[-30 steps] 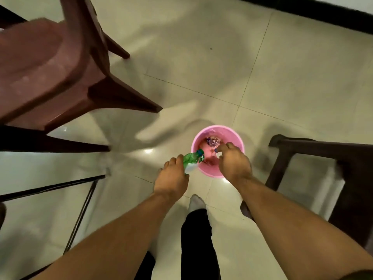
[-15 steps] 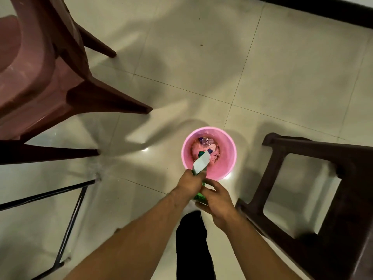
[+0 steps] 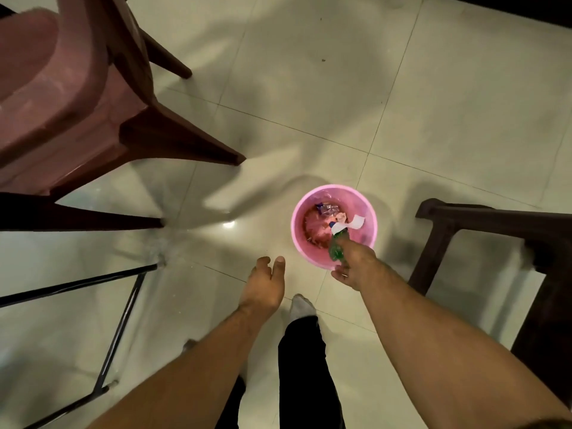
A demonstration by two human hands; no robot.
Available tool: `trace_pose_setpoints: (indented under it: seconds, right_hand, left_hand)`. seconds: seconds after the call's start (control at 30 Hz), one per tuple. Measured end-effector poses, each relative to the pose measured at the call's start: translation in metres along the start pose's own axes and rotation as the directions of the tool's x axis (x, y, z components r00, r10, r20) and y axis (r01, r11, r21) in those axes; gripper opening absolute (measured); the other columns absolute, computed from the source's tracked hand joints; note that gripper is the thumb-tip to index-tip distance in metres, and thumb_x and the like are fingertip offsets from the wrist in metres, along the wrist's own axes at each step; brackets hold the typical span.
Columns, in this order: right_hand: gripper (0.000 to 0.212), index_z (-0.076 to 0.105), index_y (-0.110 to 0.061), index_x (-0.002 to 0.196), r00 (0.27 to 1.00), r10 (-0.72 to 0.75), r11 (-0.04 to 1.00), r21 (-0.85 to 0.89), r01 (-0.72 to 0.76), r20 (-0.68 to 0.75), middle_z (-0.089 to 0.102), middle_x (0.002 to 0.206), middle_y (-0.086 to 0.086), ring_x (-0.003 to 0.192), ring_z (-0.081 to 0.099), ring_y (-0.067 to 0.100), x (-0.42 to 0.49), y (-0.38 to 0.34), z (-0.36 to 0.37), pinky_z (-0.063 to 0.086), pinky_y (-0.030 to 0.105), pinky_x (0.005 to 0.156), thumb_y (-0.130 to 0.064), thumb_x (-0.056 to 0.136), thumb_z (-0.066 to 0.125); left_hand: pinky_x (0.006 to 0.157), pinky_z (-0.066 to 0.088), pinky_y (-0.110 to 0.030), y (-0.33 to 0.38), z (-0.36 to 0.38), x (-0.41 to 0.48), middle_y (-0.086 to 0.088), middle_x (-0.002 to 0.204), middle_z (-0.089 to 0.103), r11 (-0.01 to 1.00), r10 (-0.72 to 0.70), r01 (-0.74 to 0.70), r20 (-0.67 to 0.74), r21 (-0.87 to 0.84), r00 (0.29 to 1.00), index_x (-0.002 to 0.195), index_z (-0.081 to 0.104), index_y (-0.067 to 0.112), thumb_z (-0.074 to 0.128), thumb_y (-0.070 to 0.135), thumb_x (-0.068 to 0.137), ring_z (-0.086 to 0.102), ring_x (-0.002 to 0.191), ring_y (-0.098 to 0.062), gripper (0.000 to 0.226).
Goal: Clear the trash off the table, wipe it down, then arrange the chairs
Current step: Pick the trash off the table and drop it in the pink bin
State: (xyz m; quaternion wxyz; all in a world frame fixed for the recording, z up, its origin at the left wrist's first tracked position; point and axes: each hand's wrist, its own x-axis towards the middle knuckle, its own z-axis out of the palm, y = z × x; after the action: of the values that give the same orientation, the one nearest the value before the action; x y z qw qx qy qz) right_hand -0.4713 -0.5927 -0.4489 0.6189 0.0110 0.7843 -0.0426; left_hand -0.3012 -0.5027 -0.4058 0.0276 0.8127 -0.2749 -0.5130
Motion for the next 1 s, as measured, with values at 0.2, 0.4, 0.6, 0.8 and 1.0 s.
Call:
trace_pose_setpoints:
  seconds: [0.2, 0.4, 0.6, 0.8, 1.0]
  right_hand:
    - [0.047, 0.051, -0.005, 0.137, 0.908, -0.414, 0.790, -0.522, 0.320, -0.070, 0.057, 0.132, 0.019, 0.113, 0.056, 0.038, -0.026, 0.024, 0.003, 0.050, 0.039, 0.092, -0.030, 0.097, 0.055]
    - [0.055, 0.038, -0.013, 0.145, 0.618, -0.741, 0.088, -0.873, 0.479, 0.265, 0.035, 0.154, 0.015, 0.136, 0.037, 0.034, -0.129, 0.066, -0.008, 0.042, 0.043, 0.102, -0.031, 0.095, 0.051]
    - [0.064, 0.027, -0.013, 0.155, 0.456, -0.801, -0.115, -0.847, 0.519, 0.388, 0.023, 0.162, 0.015, 0.149, 0.021, 0.034, -0.261, 0.117, -0.001, 0.025, 0.050, 0.120, -0.038, 0.098, 0.046]
    - [0.059, 0.027, -0.015, 0.154, 0.331, -0.818, -0.266, -0.820, 0.507, 0.470, 0.020, 0.163, 0.016, 0.150, 0.018, 0.033, -0.374, 0.203, 0.040, 0.019, 0.048, 0.121, -0.041, 0.102, 0.035]
    - [0.060, 0.024, -0.017, 0.156, 0.213, -0.791, -0.408, -0.754, 0.514, 0.573, 0.013, 0.166, 0.012, 0.152, 0.014, 0.029, -0.457, 0.306, 0.083, 0.018, 0.043, 0.121, -0.041, 0.102, 0.035]
  left_hand:
    - [0.109, 0.041, -0.042, -0.023, -0.033, -0.032, -0.015, 0.151, 0.044, 0.941, 0.140, -0.152, 0.063, 0.303, 0.988, 0.151, 0.034, 0.009, 0.034, 0.049, 0.105, 0.048, 0.134, -0.033, 0.061]
    - [0.123, 0.021, -0.043, -0.026, -0.096, -0.113, -0.010, 0.164, 0.025, 0.695, 0.377, -0.344, 0.087, 0.632, 0.922, 0.157, 0.023, 0.012, 0.027, 0.050, 0.105, 0.024, 0.150, -0.027, 0.065]
    - [0.125, 0.012, -0.043, -0.031, -0.160, -0.223, -0.011, 0.167, 0.016, 0.671, 0.504, -0.379, -0.018, 0.638, 0.863, 0.158, 0.020, 0.011, 0.030, 0.047, 0.105, 0.011, 0.154, -0.027, 0.064]
    - [0.126, 0.009, -0.042, -0.101, -0.215, -0.326, -0.012, 0.166, 0.018, 0.756, 0.515, -0.344, -0.183, 0.557, 0.838, 0.158, 0.021, 0.012, 0.028, 0.048, 0.105, 0.012, 0.154, -0.027, 0.064]
    - [0.125, 0.012, -0.045, -0.216, -0.256, -0.404, -0.011, 0.166, 0.019, 0.785, 0.512, -0.292, -0.307, 0.546, 0.803, 0.158, 0.021, 0.012, 0.029, 0.049, 0.105, 0.014, 0.154, -0.028, 0.065]
